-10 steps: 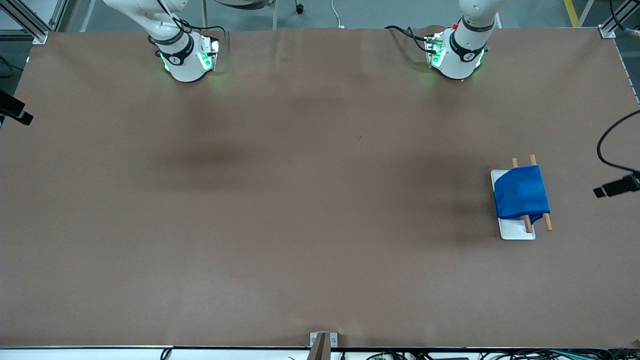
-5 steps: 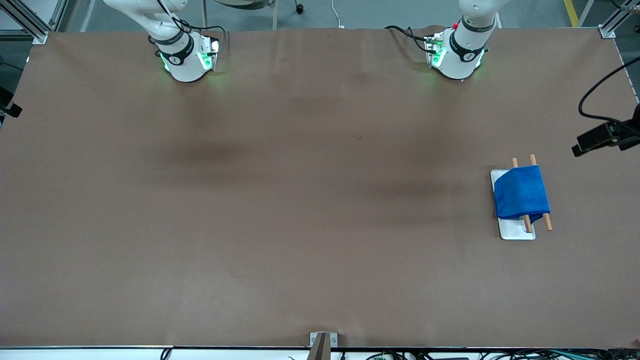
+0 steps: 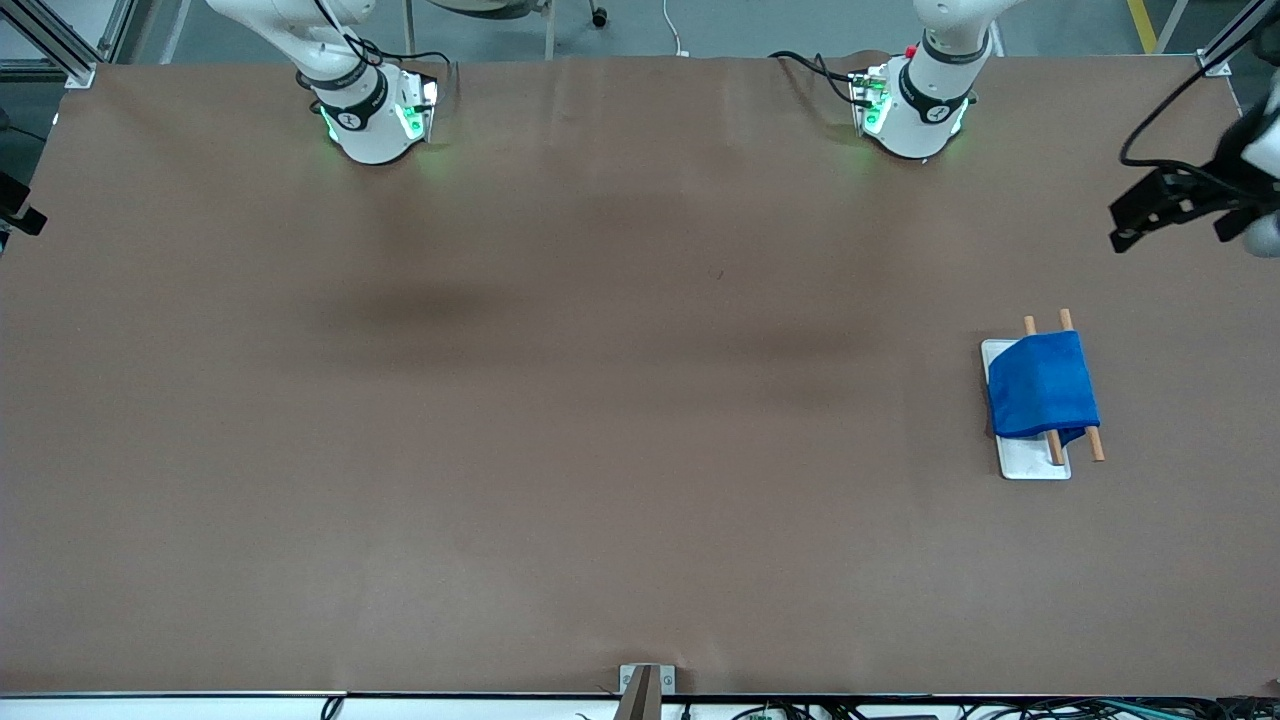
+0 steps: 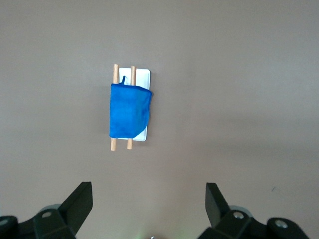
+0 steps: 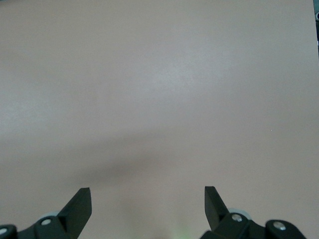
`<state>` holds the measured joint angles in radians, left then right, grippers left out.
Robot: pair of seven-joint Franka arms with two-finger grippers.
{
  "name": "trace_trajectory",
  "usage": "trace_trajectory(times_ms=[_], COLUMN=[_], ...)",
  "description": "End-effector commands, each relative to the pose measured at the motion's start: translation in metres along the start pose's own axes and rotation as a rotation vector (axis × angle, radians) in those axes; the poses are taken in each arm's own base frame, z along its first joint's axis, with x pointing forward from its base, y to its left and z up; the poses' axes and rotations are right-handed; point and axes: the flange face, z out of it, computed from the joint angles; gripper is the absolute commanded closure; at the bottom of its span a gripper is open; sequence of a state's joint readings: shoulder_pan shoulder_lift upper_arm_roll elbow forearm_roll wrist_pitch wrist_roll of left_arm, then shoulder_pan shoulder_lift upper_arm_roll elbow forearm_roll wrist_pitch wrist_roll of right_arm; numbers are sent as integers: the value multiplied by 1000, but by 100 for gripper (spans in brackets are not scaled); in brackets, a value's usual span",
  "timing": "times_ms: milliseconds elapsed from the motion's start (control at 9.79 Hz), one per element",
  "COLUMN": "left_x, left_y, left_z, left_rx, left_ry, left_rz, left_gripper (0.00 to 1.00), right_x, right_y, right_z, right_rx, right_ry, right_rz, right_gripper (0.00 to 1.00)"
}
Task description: Right arm passes towel to left arm to hang
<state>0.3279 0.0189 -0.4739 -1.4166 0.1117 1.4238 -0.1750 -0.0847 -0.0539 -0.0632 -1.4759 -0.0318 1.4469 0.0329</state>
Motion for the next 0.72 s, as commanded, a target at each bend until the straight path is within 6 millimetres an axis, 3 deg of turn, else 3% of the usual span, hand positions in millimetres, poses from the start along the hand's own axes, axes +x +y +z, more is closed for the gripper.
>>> trace_trajectory(times_ms=[0,204,613], left_x=[-18,-42,-47], left_y=[3,3,5], left_z=[21,29,27], left_rx=[-1,-20,-34], left_ry=[-52,-43,-42], left_rz=[30,28,59], left_gripper=[0,0,0], right_x=[-3,-3,-3], right_y=[2,2,3], right_z=[-1,-1,-1], right_rx=[0,0,0], right_ry=[6,7,4], right_rz=[-4,-6,-1], right_gripper=[0,0,0])
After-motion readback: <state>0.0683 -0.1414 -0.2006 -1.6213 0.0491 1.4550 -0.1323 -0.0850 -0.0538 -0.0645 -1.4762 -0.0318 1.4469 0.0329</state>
